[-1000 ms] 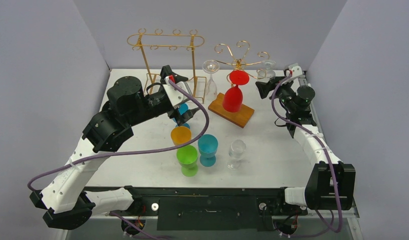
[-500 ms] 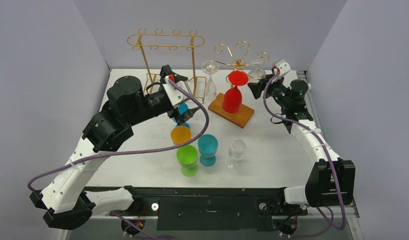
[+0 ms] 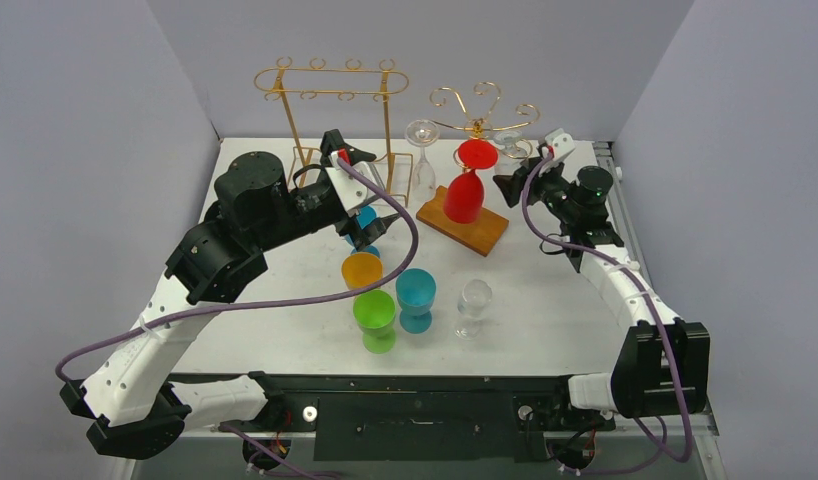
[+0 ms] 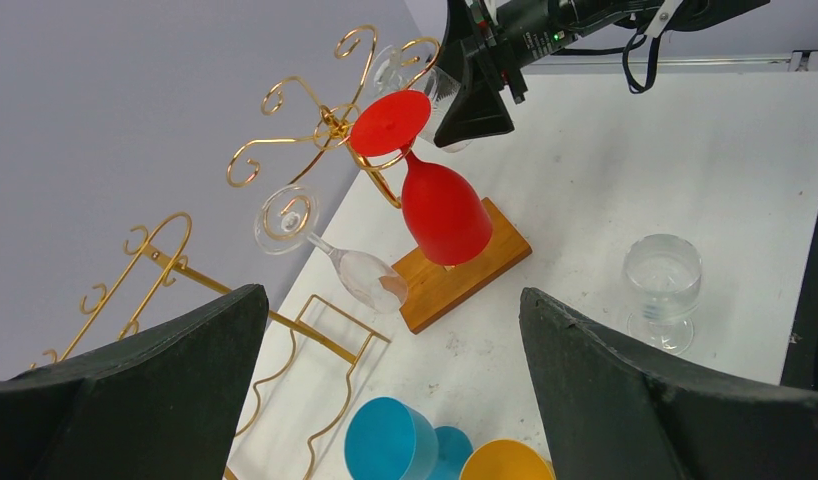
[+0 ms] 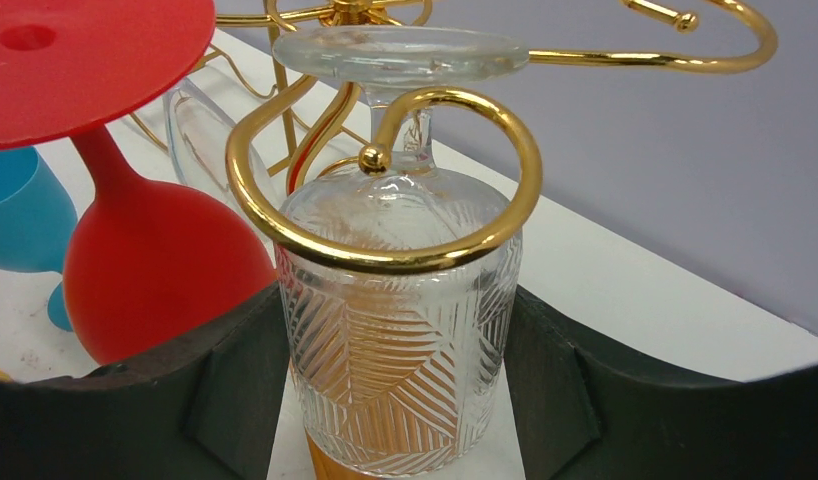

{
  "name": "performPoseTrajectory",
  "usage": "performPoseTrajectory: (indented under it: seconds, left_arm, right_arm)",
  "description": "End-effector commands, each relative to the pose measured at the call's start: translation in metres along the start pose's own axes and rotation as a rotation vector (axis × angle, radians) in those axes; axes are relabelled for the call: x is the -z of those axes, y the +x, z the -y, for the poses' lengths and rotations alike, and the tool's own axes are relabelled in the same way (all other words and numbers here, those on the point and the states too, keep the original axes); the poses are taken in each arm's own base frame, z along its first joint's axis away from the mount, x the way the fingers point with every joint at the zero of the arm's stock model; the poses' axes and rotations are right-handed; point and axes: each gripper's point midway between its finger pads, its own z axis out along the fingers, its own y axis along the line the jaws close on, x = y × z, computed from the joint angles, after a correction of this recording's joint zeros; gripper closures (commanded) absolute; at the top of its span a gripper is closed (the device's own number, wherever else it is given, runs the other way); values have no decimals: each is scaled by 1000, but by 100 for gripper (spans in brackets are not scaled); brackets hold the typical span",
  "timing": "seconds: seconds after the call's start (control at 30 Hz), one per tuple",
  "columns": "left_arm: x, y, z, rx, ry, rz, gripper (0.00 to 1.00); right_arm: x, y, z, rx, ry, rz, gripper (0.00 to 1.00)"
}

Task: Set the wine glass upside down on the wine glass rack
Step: Turn the wine glass upside down at the wine rack.

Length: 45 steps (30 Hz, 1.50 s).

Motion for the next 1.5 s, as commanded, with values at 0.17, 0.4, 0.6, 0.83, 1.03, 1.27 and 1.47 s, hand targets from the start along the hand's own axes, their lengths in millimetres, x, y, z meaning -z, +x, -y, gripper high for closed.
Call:
performPoseTrajectory:
  seconds: [0.17,0.4,0.6,0.83,1.03,1.27,1.47]
  left_arm:
    - [1,-13,-8,9,-32,46,5]
    - [1,-13,-9,7,-35,43,5]
    - [0,-11,-9,8,-36,38,5]
    - [-1,-8,-8,21,-40,36,5]
    - [-1,-6,-9,20,-47,28,5]
    - [-2,-7,-9,16,-45,32,5]
    - [-2,-5,-7,21,-41,38,5]
  right_arm:
    - [14,-66,-6,138,-8,213,91]
    - [18,-67,-8,122,-4,265,91]
    - [23,-71,-11,92,-8,298,91]
    - [31,-74,-12,86,-5,319,91]
    - [35,-70,-11,69,1,316,91]
    - [42,-67,-1,37,61,326,90]
    - [44,-64,3,4,87,321,88]
